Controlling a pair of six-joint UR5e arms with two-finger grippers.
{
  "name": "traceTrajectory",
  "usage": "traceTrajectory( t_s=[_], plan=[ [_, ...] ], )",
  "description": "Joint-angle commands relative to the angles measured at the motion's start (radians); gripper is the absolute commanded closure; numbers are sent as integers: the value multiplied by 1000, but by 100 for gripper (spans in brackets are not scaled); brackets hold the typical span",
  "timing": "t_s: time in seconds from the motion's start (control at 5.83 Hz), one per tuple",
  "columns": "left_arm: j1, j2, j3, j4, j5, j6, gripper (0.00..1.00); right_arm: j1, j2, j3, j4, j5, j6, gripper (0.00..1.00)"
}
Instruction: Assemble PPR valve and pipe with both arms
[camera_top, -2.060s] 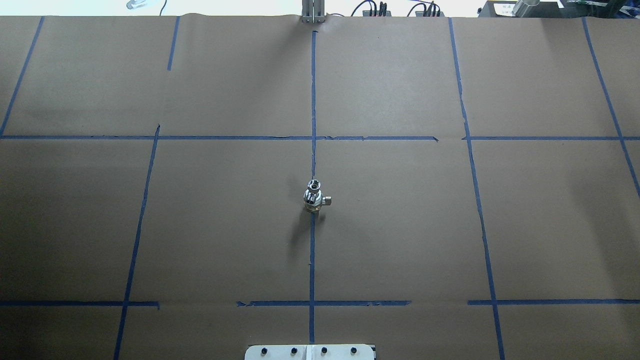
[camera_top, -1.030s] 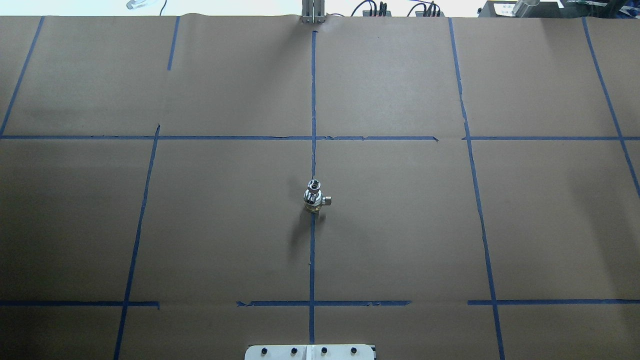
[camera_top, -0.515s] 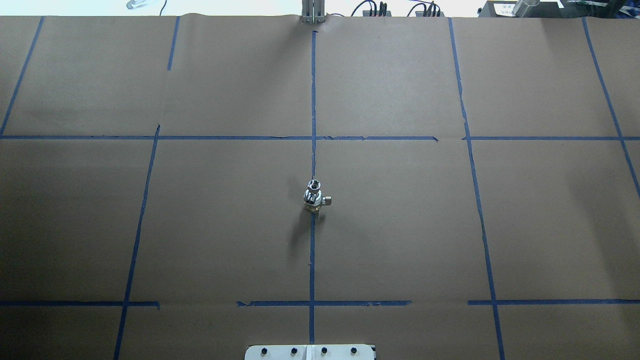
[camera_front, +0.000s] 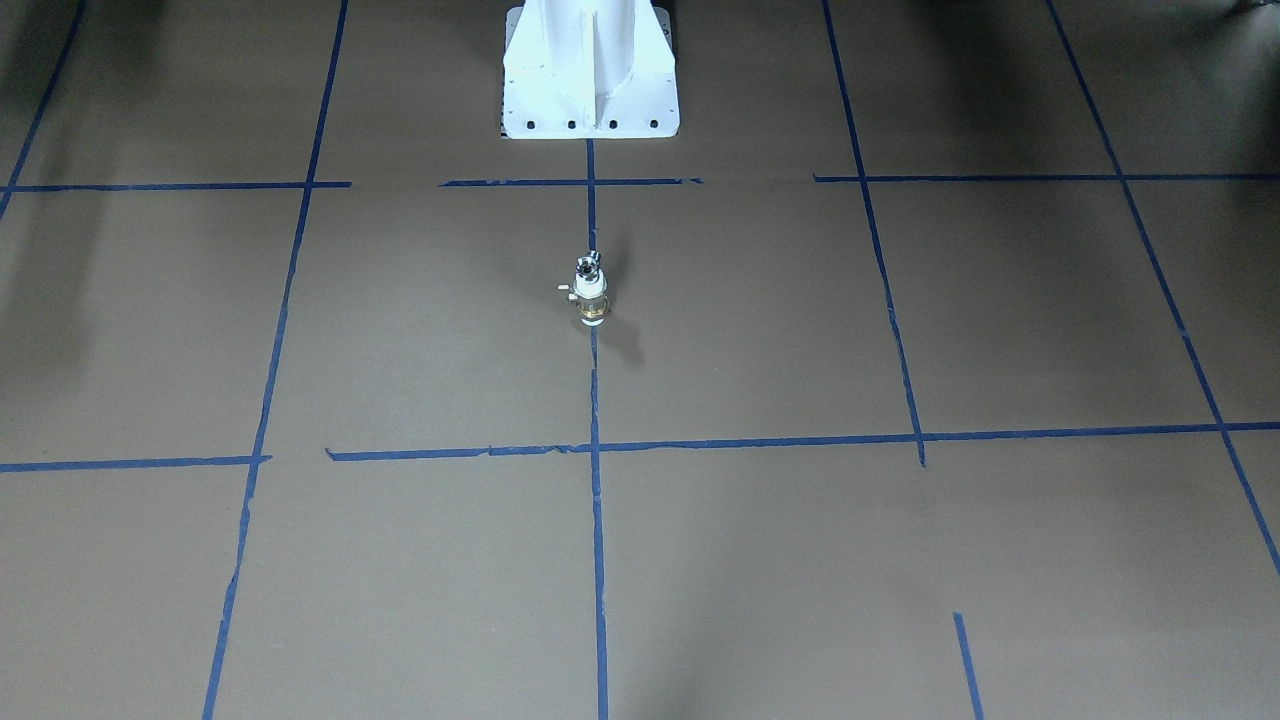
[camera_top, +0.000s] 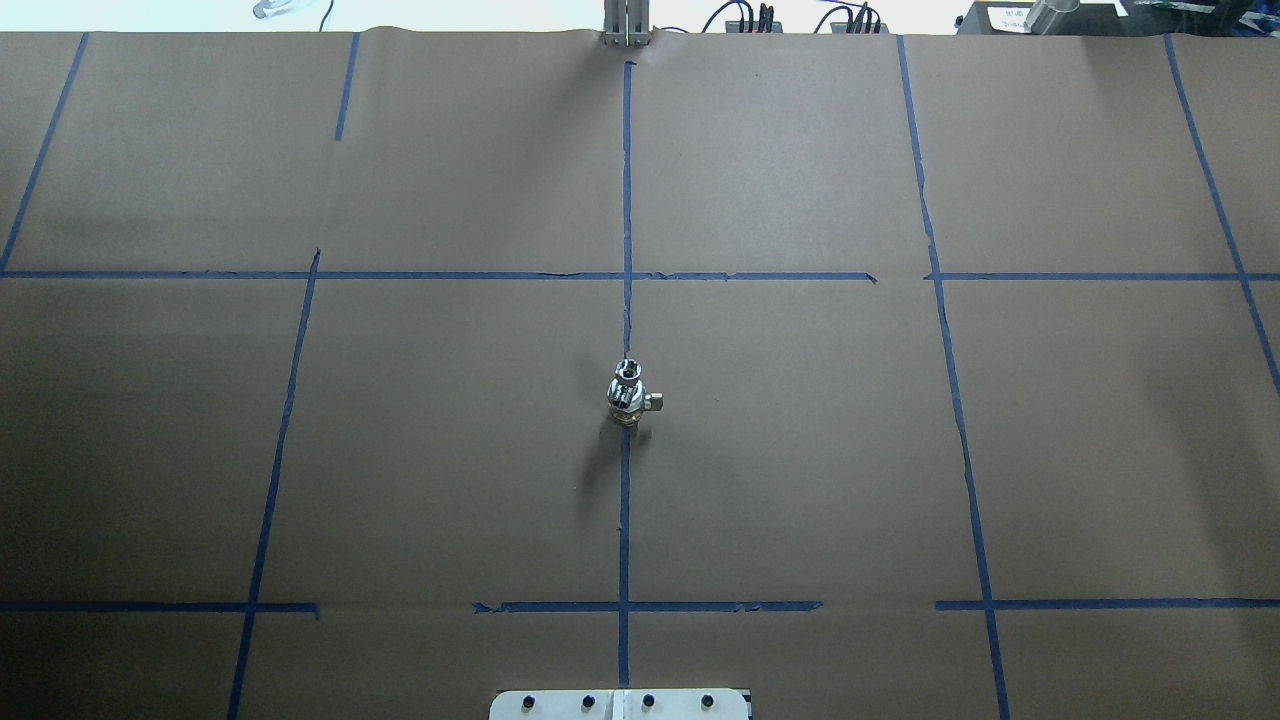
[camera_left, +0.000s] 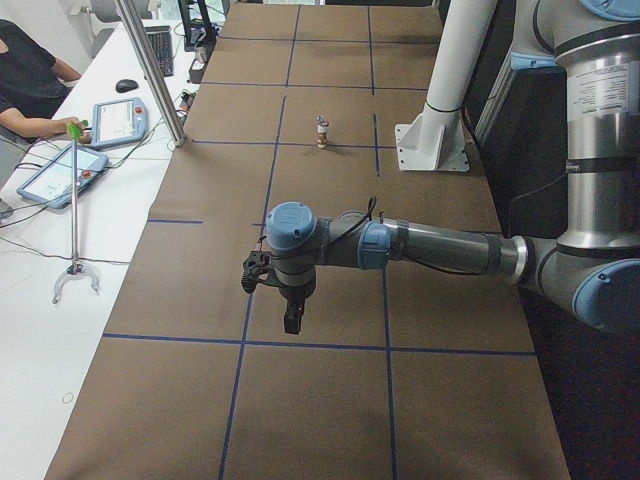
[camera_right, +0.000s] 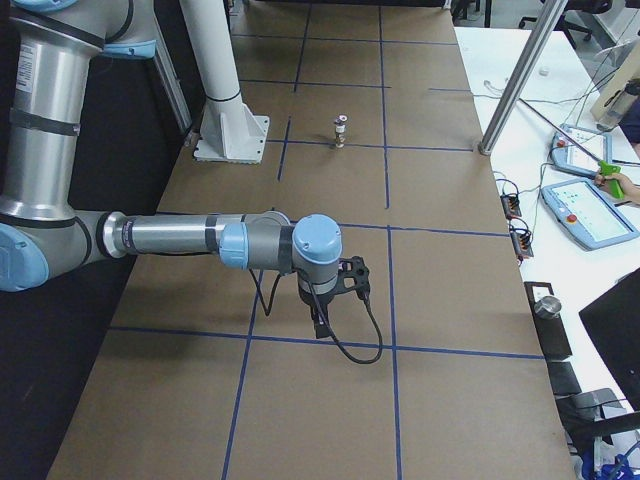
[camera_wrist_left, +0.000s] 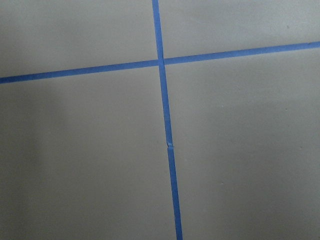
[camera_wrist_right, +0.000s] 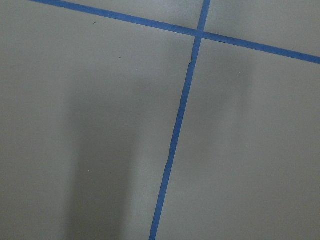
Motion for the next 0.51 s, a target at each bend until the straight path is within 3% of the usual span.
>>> traceTrajectory(
  t_s=[0.0, 0.34],
  plan=[
    [0, 5, -5, 2, 1, 1, 0, 0, -8, 4, 5, -1, -2, 0],
    [0, 20, -19, 11, 0, 8, 0, 0, -11, 13, 7, 3, 0, 0]
  ],
)
